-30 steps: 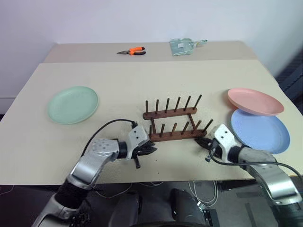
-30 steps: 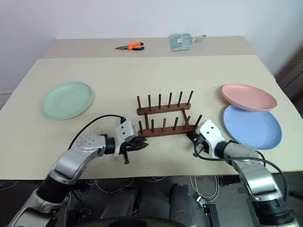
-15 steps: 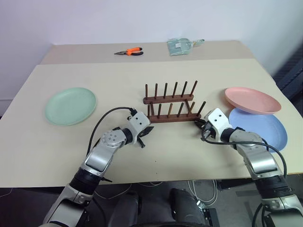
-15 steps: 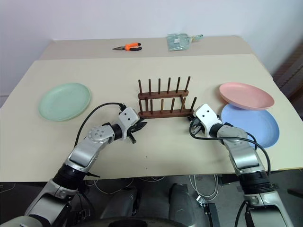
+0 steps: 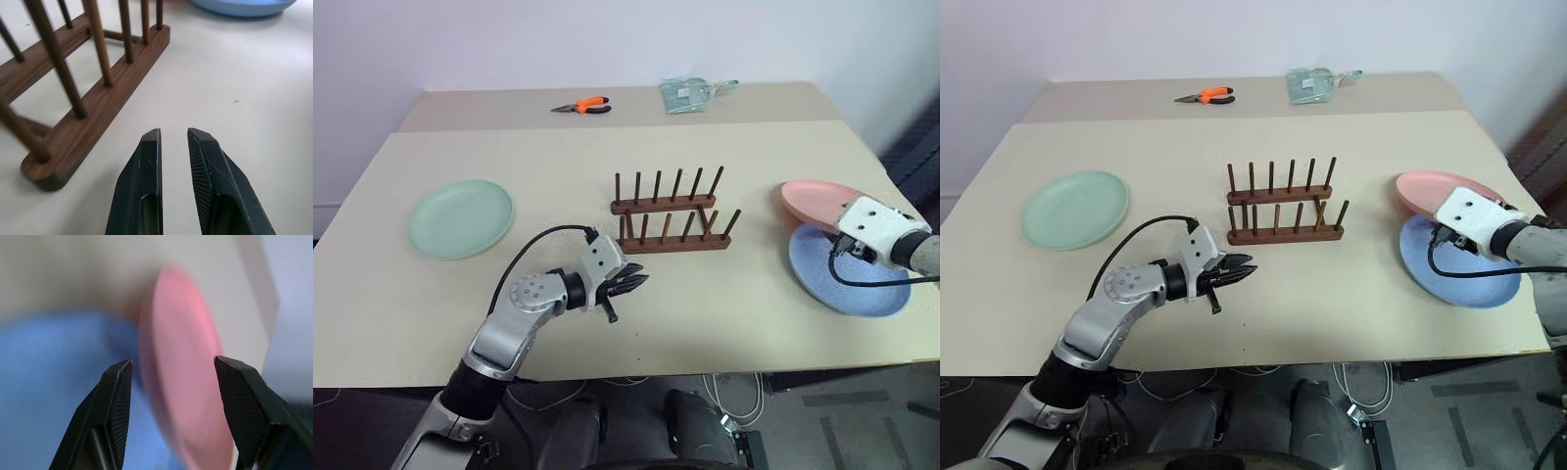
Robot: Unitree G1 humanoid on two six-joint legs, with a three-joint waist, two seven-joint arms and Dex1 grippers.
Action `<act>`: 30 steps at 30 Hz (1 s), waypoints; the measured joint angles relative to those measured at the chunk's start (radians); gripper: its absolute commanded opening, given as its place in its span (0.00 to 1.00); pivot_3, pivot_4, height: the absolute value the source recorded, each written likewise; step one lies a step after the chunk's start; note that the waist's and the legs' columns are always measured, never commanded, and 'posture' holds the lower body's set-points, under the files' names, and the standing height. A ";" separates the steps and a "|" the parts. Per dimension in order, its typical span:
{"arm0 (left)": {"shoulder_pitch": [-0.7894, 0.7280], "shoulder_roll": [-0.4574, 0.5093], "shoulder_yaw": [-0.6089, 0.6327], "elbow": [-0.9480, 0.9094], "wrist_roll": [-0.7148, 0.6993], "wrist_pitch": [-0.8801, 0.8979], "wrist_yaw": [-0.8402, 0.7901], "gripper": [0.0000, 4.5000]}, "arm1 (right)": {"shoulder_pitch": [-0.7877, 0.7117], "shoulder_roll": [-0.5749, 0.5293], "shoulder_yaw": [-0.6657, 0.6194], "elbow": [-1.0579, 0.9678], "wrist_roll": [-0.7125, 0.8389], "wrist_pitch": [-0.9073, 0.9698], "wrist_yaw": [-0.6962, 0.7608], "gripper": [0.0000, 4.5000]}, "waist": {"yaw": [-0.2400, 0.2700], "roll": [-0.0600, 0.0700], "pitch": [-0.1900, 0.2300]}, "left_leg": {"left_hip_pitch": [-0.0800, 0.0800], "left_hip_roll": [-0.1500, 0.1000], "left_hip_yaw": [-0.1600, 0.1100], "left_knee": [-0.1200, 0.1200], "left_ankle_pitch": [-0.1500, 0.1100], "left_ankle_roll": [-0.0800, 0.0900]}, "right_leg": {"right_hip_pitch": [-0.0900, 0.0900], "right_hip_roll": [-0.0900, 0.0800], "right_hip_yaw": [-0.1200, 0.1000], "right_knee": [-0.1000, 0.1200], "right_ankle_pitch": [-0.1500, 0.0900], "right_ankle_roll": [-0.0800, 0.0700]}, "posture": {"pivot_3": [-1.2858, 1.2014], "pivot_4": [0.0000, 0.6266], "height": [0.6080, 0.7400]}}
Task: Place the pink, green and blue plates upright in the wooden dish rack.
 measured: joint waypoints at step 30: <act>0.027 0.069 -0.005 -0.057 -0.011 0.020 -0.025 0.18 | -0.150 0.339 -0.362 -0.608 1.278 0.811 -0.165 0.00 | 0.005 0.001 0.002 | -0.002 0.000 -0.004 0.000 0.000 0.000 | -0.001 0.000 0.000 0.000 0.000 0.000 | 0.52 0.24 1.00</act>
